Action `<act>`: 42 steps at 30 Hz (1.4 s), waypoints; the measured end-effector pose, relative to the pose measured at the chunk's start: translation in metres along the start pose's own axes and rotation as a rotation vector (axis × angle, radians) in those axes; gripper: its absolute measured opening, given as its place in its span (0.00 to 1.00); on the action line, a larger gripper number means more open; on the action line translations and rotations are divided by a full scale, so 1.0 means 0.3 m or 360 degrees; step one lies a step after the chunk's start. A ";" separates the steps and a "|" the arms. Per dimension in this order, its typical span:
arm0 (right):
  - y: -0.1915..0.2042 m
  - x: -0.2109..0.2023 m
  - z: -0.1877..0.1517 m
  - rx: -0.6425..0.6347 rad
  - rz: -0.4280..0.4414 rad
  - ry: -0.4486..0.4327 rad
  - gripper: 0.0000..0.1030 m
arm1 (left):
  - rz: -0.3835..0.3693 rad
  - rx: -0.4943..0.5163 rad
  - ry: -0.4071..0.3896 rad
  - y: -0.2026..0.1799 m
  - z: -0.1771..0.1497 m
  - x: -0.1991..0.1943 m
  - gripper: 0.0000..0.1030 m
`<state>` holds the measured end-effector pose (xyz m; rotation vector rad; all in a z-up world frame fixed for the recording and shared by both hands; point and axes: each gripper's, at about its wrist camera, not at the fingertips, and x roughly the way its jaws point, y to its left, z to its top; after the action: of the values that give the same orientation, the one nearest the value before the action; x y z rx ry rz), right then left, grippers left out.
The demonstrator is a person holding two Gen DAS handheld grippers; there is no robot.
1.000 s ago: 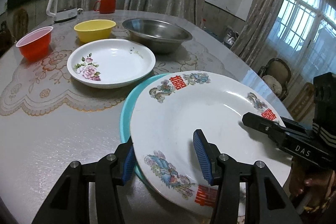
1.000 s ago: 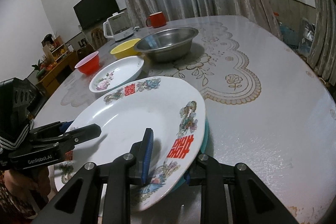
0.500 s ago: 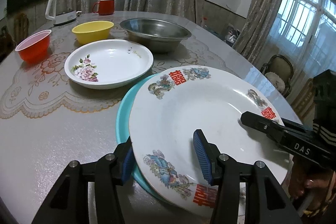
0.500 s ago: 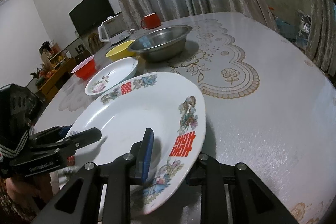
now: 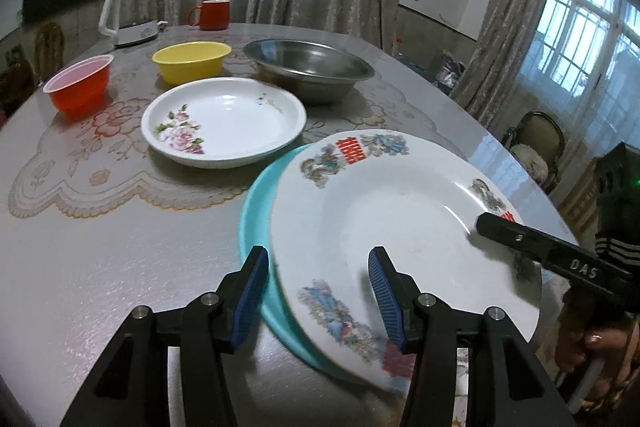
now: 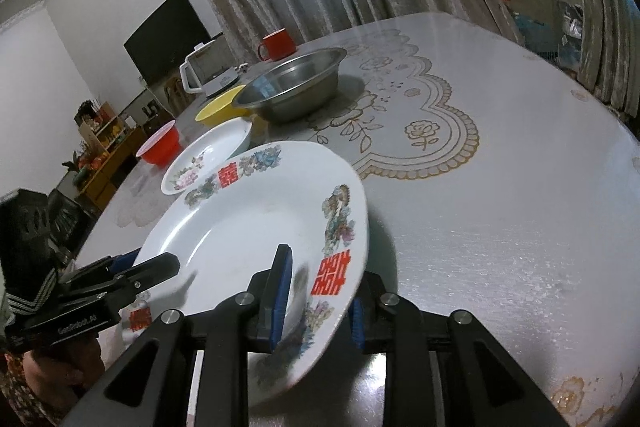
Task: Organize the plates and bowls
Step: 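Lower the large white plate onto the teal plate and open both grippers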
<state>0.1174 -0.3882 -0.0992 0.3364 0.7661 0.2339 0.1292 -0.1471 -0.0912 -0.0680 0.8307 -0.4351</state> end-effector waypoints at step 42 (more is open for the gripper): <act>0.063 -0.090 0.084 -0.0115 -0.0263 -0.0078 0.28 | -0.0053 -0.0162 -0.0149 0.136 0.021 -0.128 0.73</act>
<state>0.1148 -0.3851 -0.0580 0.2083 0.7308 0.0974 0.1252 -0.0952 -0.0695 -0.1957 0.7600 -0.4177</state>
